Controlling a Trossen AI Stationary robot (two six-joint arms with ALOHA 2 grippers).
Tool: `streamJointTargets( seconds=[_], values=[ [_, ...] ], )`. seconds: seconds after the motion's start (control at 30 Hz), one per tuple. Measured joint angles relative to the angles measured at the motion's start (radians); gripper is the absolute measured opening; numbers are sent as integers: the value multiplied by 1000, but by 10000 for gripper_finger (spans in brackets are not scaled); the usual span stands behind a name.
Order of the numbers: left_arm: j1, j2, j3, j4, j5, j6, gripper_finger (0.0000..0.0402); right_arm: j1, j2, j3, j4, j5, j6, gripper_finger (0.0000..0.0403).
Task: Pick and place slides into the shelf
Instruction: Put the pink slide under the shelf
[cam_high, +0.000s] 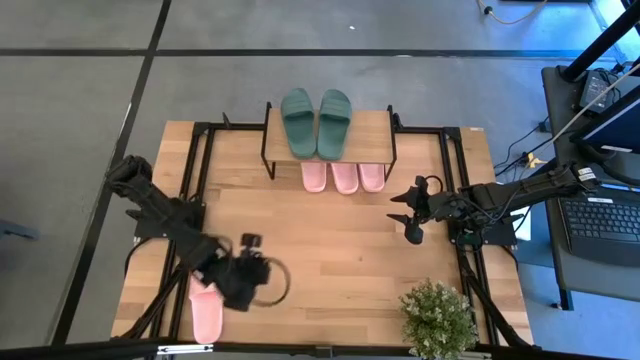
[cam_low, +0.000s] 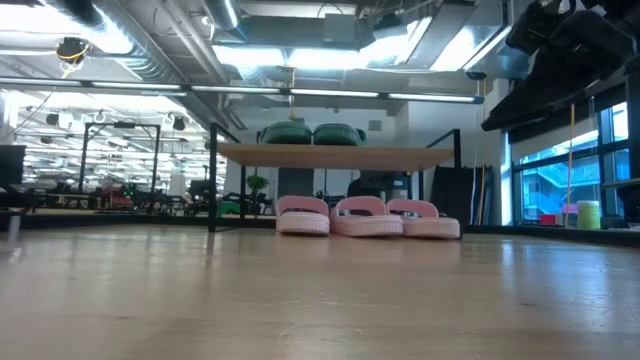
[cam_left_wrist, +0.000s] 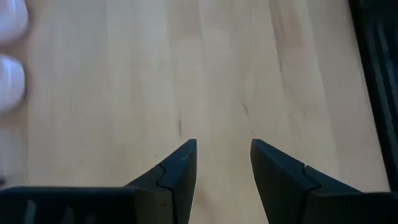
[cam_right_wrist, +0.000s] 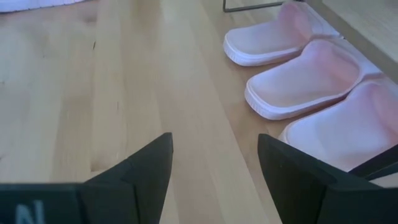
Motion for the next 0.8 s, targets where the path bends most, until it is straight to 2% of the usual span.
streamJointTargets(
  seconds=[0.23,0.37,0.57,0.8],
  values=[
    [-240,37,-1,-69,-88,-347,144,0,0,0,41,0,-8,236],
    [-344,72,-1,-81,-88,-591,144,0,0,0,47,0,-7,236],
    [-399,183,-1,-182,86,-854,144,0,0,0,65,0,-7,236],
    [-399,294,-1,-359,283,-959,144,0,0,0,90,1,-19,236]
  ],
)
